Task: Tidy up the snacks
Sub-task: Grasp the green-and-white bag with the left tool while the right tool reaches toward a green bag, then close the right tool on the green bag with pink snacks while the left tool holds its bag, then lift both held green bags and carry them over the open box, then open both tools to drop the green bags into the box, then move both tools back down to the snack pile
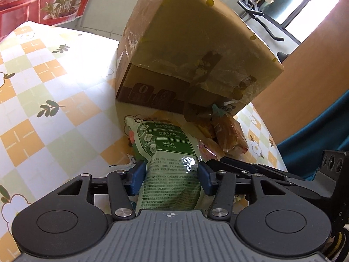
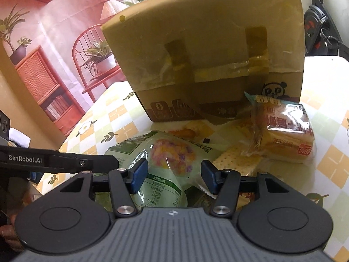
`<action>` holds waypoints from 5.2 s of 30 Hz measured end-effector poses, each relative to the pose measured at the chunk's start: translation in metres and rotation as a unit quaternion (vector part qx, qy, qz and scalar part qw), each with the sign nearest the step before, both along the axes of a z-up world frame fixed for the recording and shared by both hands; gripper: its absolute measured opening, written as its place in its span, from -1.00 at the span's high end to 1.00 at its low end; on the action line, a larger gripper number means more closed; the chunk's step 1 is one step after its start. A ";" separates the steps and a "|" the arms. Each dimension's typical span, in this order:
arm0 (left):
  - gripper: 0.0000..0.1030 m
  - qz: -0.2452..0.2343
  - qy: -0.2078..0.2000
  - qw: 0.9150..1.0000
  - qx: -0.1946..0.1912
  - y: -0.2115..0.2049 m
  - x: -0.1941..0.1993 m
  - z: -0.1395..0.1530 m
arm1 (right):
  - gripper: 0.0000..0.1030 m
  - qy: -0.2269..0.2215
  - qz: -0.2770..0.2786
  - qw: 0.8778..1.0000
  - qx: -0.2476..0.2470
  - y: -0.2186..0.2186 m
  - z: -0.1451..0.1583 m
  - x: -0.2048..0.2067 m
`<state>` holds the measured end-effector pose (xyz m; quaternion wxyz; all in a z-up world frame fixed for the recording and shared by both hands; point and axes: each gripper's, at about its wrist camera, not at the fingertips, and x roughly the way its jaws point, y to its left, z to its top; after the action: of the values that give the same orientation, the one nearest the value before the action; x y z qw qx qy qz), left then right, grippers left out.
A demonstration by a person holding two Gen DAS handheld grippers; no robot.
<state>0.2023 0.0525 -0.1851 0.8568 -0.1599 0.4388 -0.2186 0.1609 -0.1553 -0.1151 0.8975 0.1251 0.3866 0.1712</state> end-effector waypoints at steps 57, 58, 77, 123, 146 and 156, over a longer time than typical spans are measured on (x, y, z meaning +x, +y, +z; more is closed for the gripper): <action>0.24 -0.010 -0.014 1.000 0.023 -0.008 -0.004 -0.003 | -0.05 0.031 0.033 0.997 0.056 0.009 0.001 0.002; 0.24 -0.010 -0.017 1.000 0.023 -0.008 -0.004 -0.002 | -0.03 0.023 0.036 0.998 0.050 0.010 0.003 0.000; 0.25 -0.034 -0.118 0.992 0.031 -0.017 -0.010 0.047 | -0.01 -0.071 0.035 0.996 0.037 0.007 0.048 -0.014; 0.18 -0.022 -0.215 0.976 0.013 -0.075 0.128 0.119 | -0.01 -0.225 0.000 0.974 0.008 -0.045 0.132 0.130; -0.09 0.015 -0.245 0.968 0.054 -0.040 0.083 0.137 | -0.07 -0.232 -0.076 0.970 0.000 -0.060 0.121 0.079; -0.11 0.017 -0.191 0.979 0.065 -0.009 0.040 0.105 | -0.07 -0.221 -0.091 0.971 -0.013 -0.073 0.105 0.030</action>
<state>0.2422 0.0435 -0.0800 0.9369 -0.0670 0.2776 -0.2019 0.1910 -0.2279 -0.0098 0.9740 0.1072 0.1681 0.1073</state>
